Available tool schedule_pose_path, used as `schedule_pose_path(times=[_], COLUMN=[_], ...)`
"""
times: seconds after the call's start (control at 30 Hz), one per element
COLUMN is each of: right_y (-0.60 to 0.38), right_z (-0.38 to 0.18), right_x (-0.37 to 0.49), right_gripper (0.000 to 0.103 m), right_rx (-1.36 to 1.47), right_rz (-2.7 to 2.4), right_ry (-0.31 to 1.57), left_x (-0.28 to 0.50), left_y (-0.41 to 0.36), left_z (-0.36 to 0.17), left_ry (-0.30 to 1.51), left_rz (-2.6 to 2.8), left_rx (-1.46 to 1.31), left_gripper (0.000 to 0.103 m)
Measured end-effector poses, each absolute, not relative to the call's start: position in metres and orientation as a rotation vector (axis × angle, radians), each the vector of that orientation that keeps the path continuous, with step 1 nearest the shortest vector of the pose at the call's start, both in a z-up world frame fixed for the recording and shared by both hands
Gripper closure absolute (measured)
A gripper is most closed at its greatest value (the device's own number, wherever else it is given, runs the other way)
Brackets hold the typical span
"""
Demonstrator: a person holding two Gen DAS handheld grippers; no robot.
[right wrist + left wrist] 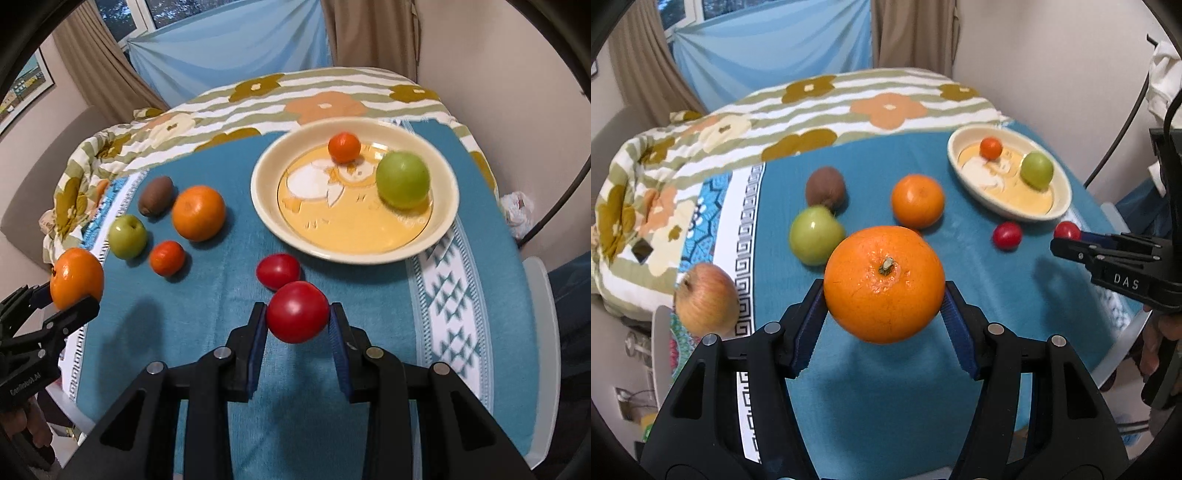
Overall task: Organize fruits
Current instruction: 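Carry the orange and tomato over the bowl with both tools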
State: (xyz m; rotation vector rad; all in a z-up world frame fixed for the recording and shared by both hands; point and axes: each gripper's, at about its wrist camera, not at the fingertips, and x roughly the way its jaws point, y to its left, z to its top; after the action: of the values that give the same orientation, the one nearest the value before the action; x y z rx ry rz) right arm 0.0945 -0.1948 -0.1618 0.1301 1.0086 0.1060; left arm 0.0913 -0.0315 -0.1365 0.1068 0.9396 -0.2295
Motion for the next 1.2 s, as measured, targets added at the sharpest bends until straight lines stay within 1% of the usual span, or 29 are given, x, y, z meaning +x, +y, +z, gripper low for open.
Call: schedule_pose_path(times=[0.23, 0.43, 0.8, 1.2], right_y=[-0.224, -0.251, -0.289, -0.309], right_z=[-0.131, -0.114, -0.11, -0.118], right_x=[0.094, 0.102, 0.138, 0.188], right_gripper=[0.072, 0.072, 0.072, 0.072], right_rx=[0.106, 0.1, 0.111, 0.202], right_rz=[0.145, 0.164, 0.12, 0.035], right_ry=[0.982, 0.969, 0.944, 0.953], left_x=[0.091, 0.098, 0.151, 0.223], left_y=[-0.061, -0.092, -0.139, -0.182], left_z=[-0.102, -0.089, -0.106, -0.137], left_ry=[0.905, 0.877, 0.909, 0.967], left_rz=[-0.218, -0.215, -0.305, -0.424], left_rx=[0.076, 0.078, 0.09, 0.203], left_gripper=[0.037, 0.037, 0.037, 0.037])
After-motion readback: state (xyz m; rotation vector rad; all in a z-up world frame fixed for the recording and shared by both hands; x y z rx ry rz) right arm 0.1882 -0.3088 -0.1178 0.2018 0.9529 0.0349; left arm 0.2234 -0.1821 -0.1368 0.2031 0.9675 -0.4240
